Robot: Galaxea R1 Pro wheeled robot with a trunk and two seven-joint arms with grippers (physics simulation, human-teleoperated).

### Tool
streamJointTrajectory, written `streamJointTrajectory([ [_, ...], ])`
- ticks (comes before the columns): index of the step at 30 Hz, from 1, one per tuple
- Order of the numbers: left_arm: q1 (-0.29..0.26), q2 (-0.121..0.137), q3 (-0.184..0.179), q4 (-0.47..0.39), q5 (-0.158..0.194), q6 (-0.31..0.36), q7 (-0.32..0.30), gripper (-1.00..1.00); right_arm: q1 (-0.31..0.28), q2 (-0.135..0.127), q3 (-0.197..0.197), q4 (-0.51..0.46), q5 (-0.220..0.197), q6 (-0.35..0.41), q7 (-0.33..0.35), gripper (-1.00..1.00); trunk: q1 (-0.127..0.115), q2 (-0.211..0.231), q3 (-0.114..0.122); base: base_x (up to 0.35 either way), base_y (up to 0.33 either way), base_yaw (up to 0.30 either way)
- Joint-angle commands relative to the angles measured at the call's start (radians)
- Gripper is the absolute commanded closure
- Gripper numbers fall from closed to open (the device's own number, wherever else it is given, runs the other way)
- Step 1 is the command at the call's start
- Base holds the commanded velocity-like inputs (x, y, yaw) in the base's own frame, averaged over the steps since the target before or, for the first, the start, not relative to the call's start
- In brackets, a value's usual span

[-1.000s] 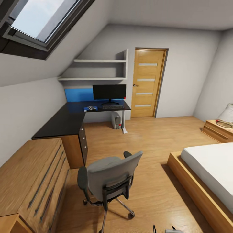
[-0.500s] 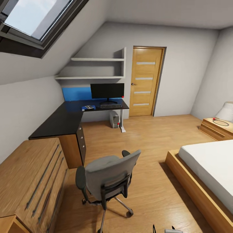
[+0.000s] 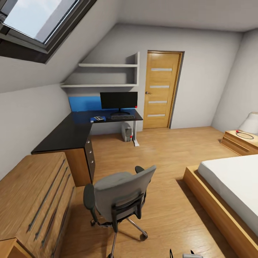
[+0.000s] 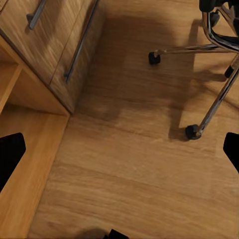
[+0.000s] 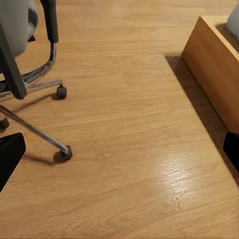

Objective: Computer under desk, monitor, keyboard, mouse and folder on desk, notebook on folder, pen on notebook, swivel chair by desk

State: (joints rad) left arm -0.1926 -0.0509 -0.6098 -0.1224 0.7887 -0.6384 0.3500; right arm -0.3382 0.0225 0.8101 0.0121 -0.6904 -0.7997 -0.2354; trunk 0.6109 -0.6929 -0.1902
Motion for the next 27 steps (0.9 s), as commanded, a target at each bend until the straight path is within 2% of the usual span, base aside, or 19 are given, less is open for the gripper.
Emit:
streamJointTrajectory([
  [1,-0.001,0.000,-0.008,0.000,0.002,-0.001,0.009,-1.00,-0.001,0.001,0.009,0.001,0.001,0.000,-0.009,-1.00,0.004,-0.009,-0.005,0.000,0.000,0.000],
  [5,-0.001,0.001,-0.007,0.000,0.004,0.021,0.010,-1.00,-0.001,0.001,0.009,0.000,0.000,0.001,-0.009,-1.00,0.020,-0.037,-0.017,0.000,0.000,0.000],
  [7,-0.001,0.003,-0.006,-0.001,0.004,0.063,0.010,-1.00,-0.001,0.002,0.009,0.000,0.001,0.001,-0.009,-1.00,0.027,-0.051,-0.024,0.000,0.000,0.000],
  [8,-0.001,0.004,-0.006,-0.010,0.004,0.132,0.009,-1.00,-0.001,0.002,0.010,-0.001,0.002,0.001,-0.009,-1.00,0.031,-0.058,-0.027,0.000,0.000,0.000],
  [9,-0.001,0.006,-0.005,-0.021,0.004,0.160,0.010,-1.00,-0.001,0.002,0.010,-0.001,0.002,0.001,-0.009,-1.00,0.035,-0.065,-0.030,0.000,0.000,0.000],
  [14,-0.001,0.008,-0.004,-0.053,0.004,0.215,0.010,-1.00,-0.001,0.002,0.011,-0.001,0.002,0.002,-0.009,-1.00,0.054,-0.100,-0.046,0.000,0.000,0.000],
  [15,-0.001,0.009,-0.004,-0.065,0.002,0.304,0.009,-1.00,-0.001,0.006,0.013,-0.002,0.001,0.002,-0.008,-1.00,0.058,-0.107,-0.049,0.000,0.000,0.000],
  [27,-0.001,0.008,-0.004,-0.066,0.001,0.318,0.009,-1.00,-0.001,0.008,0.012,-0.003,-0.001,0.003,-0.009,-1.00,0.104,-0.191,-0.089,-0.013,0.000,0.113],
])
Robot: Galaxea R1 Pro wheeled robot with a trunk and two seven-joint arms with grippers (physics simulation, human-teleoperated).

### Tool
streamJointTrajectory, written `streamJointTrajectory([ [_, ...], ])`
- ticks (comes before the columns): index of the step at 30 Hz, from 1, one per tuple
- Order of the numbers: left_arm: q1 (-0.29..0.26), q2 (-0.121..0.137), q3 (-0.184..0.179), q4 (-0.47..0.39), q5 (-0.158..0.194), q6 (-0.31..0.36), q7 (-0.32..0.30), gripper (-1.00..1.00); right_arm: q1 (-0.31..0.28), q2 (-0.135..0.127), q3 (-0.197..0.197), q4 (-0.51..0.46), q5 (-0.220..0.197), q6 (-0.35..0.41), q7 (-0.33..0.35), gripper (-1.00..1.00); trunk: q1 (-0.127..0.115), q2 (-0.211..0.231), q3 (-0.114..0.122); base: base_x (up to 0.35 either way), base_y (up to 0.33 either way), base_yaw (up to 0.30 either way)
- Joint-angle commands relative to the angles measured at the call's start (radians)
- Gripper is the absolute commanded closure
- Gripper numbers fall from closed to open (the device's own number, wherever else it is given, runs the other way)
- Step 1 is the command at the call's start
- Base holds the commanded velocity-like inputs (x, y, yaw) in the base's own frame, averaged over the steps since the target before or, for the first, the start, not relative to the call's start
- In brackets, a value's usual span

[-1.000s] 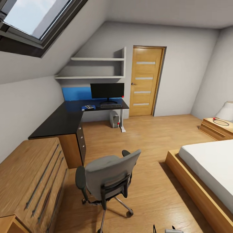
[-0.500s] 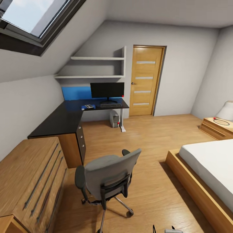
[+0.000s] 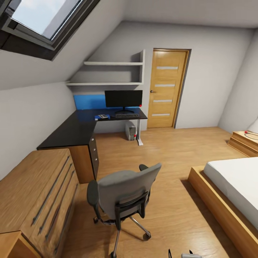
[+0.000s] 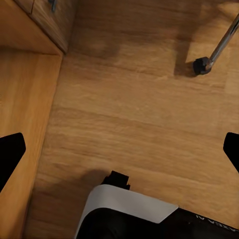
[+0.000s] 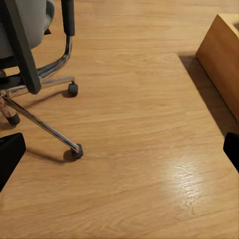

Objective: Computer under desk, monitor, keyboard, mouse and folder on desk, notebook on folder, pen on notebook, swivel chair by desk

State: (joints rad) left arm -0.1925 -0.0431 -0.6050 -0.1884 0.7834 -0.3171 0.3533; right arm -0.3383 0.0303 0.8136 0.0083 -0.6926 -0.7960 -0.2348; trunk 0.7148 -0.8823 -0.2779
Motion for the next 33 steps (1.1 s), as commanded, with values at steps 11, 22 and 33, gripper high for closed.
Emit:
streamJointTrajectory([
  [11,-0.001,-0.001,-0.009,0.000,0.004,-0.008,0.007,-1.00,-0.001,-0.001,0.009,0.001,0.003,-0.002,-0.009,-1.00,0.042,-0.078,-0.036,-0.158,-0.031,0.006],
  [22,-0.001,0.000,-0.009,0.000,0.003,-0.008,0.009,-1.00,-0.001,0.000,0.009,0.001,0.002,-0.002,-0.009,-1.00,0.084,-0.155,-0.071,-0.002,0.000,0.001],
  [33,-0.001,-0.002,-0.009,0.000,0.001,-0.009,0.012,-1.00,-0.001,0.001,0.010,0.001,0.002,-0.002,-0.009,-1.00,0.127,-0.232,-0.105,-0.048,-0.098,0.178],
])
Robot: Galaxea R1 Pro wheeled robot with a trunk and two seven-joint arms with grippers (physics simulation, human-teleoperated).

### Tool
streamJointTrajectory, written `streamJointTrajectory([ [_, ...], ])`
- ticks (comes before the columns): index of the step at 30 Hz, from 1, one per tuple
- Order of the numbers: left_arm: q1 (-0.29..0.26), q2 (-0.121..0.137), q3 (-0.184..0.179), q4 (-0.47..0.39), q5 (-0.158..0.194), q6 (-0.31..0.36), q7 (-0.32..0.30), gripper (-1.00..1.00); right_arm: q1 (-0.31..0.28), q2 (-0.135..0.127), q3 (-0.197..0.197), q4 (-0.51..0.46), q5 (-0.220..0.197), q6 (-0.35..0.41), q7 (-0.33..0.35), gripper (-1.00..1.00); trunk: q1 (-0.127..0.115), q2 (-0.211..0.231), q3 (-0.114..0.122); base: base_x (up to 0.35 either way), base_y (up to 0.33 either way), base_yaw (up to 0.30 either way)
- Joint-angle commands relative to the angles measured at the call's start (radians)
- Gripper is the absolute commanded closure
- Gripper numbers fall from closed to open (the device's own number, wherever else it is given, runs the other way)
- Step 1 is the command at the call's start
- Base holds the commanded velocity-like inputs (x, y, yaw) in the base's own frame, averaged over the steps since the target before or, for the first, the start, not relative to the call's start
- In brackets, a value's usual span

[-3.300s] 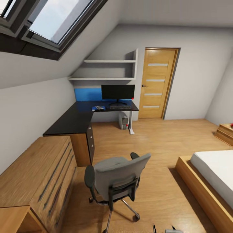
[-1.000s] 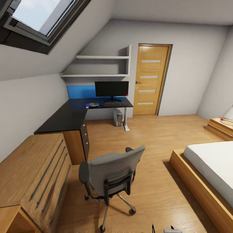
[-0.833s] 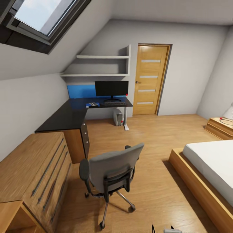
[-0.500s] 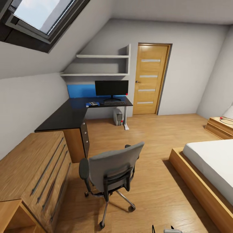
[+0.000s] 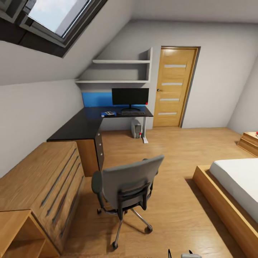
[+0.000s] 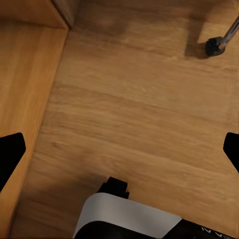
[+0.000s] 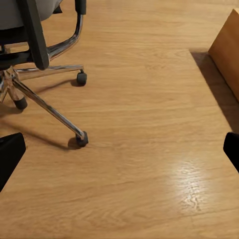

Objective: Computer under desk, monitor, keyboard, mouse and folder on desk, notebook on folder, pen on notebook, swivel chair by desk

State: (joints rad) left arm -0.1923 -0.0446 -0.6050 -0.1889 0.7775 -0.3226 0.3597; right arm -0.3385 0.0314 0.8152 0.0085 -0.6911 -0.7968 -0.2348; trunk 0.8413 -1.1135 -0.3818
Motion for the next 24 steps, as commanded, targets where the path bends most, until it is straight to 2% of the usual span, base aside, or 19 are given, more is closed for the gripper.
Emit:
streamJointTrajectory([
  [1,-0.001,0.000,-0.009,0.000,0.006,-0.004,0.006,-1.00,-0.001,0.000,0.008,0.001,0.001,-0.001,-0.009,-1.00,0.004,-0.008,-0.004,-0.054,-0.120,0.267],
  [14,-0.001,0.002,-0.009,-0.001,0.006,-0.006,0.007,-1.00,0.000,0.001,0.009,0.001,0.001,-0.002,-0.009,-1.00,0.054,-0.099,-0.045,-0.011,-0.025,0.271],
  [24,-0.001,-0.001,-0.010,-0.001,0.006,-0.004,0.007,-1.00,-0.001,-0.007,0.004,0.001,-0.001,-0.002,-0.011,-1.00,0.092,-0.169,-0.077,0.000,0.000,0.037],
])
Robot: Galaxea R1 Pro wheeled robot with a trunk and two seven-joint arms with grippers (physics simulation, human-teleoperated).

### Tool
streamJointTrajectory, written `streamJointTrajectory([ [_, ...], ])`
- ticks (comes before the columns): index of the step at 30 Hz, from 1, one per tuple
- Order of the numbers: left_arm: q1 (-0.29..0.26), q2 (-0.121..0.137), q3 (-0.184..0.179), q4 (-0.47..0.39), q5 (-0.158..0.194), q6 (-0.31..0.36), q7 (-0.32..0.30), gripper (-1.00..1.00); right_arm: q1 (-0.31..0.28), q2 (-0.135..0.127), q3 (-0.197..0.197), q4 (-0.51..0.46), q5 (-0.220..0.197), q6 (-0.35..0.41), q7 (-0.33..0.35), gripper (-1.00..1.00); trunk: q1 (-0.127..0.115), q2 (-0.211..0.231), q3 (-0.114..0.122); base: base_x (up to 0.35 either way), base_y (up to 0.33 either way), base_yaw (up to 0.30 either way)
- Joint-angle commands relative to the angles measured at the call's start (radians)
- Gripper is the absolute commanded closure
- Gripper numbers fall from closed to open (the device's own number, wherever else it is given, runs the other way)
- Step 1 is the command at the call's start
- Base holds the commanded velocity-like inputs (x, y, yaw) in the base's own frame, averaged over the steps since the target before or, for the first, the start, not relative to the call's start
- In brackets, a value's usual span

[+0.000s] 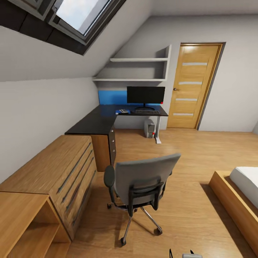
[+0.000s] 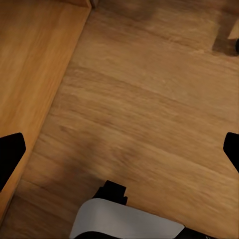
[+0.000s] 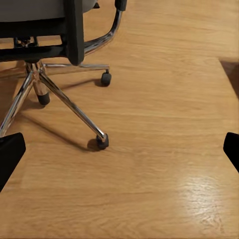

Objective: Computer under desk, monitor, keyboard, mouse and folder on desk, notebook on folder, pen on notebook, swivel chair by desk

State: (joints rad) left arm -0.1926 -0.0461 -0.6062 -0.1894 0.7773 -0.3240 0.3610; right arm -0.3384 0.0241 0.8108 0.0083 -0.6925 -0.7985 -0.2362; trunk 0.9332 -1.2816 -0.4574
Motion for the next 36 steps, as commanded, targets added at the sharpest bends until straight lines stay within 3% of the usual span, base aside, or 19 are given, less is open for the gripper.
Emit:
streamJointTrajectory([
  [1,-0.001,0.000,-0.009,0.000,0.007,-0.003,0.006,-1.00,-0.001,0.000,0.008,0.001,0.001,0.000,-0.009,-1.00,0.004,-0.008,-0.004,0.000,0.000,0.000],
  [36,-0.001,0.001,-0.011,-0.002,0.007,0.003,-0.003,-1.00,-0.001,0.002,0.011,0.002,0.003,0.001,-0.008,-1.00,0.138,-0.253,-0.112,0.000,0.000,-0.055],
])
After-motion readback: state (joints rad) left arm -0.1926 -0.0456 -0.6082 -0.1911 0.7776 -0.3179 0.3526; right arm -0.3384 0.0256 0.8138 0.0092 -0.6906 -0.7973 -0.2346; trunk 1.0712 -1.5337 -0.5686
